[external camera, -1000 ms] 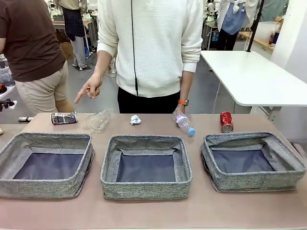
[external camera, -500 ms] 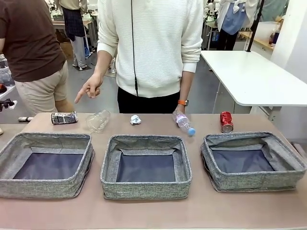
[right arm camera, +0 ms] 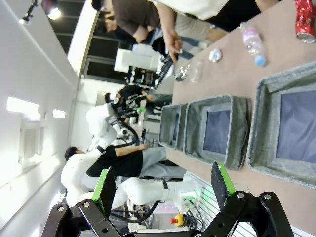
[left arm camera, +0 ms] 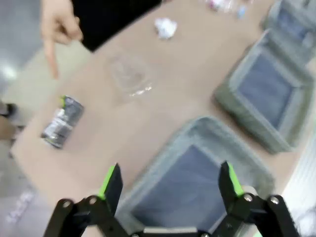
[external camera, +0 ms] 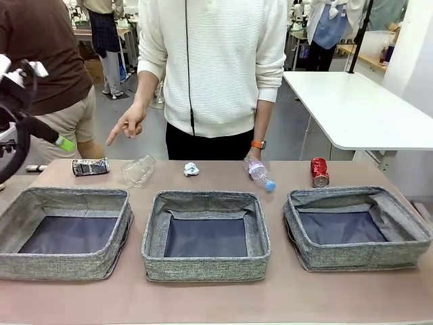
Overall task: Sort the waste into the appropriate baskets.
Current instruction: Pick up the waste item pointed out by the person.
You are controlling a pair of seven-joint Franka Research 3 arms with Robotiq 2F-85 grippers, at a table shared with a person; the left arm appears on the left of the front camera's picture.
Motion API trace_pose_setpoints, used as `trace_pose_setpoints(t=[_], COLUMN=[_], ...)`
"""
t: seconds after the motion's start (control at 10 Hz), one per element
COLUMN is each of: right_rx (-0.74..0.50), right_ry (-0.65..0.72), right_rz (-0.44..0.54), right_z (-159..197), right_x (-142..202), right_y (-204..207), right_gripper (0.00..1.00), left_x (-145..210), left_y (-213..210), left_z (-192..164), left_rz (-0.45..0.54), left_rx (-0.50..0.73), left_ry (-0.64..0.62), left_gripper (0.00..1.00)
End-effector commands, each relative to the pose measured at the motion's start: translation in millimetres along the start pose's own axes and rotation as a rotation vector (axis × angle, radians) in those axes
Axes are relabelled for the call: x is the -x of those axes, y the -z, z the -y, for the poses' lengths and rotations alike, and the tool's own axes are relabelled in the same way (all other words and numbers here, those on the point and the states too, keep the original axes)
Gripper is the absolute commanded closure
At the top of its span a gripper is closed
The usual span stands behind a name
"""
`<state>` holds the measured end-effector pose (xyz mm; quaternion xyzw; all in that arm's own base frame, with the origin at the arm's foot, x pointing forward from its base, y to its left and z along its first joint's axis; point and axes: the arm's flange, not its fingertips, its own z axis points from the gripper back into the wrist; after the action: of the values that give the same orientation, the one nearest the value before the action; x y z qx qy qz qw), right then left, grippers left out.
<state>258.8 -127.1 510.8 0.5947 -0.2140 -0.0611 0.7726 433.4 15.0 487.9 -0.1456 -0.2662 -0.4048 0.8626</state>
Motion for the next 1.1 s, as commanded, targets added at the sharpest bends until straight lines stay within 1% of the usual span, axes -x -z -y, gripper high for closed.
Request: trace_pose_setpoints(t=[0.0, 0.1, 0.4, 0.5, 0.6, 0.7, 0.8, 0.9, 1.0], right_rx=[-0.019, -0.019, -0.019, -0.019, -0.019, -0.019, -0.019, -0.019, -0.019], right_ry=[-0.027, -0.027, -0.027, -0.027, -0.027, -0.027, -0.027, -0.027, -0.027], right_rz=[0.006, 0.006, 0.006, 0.006, 0.006, 0.006, 0.006, 0.006, 0.006], right_z=[-3, -3, -3, -3, -3, -3, -3, -3, -3], right_x=[-5, -5, -5, -5, -5, -5, -5, -5, -5], right_y=[0, 0, 0, 0, 0, 0, 0, 0, 0], right_gripper=[0.00, 0.00, 0.00, 0.00, 0.00, 0.00, 0.00, 0.00, 0.00], left_x=[7, 0, 0, 0, -5, -5, -5, -5, -7], left_y=[22, 0, 0, 11, 16, 22, 27, 34, 48], left_z=[-8, 0, 0, -3, -29, -52, -74, -89, -109], left_rz=[-0.078, 0.000, 0.000, -0.026, -0.033, -0.100, -0.169, -0.209, -0.297], left_rx=[-0.217, 0.000, 0.000, -0.033, 0.023, 0.197, 0.202, 0.289, 0.190], left_ry=[0.070, 0.000, 0.000, 0.040, 0.254, 0.531, 0.581, 0.672, 0.634], left_gripper=[0.00, 0.00, 0.00, 0.00, 0.00, 0.00, 0.00, 0.00, 0.00])
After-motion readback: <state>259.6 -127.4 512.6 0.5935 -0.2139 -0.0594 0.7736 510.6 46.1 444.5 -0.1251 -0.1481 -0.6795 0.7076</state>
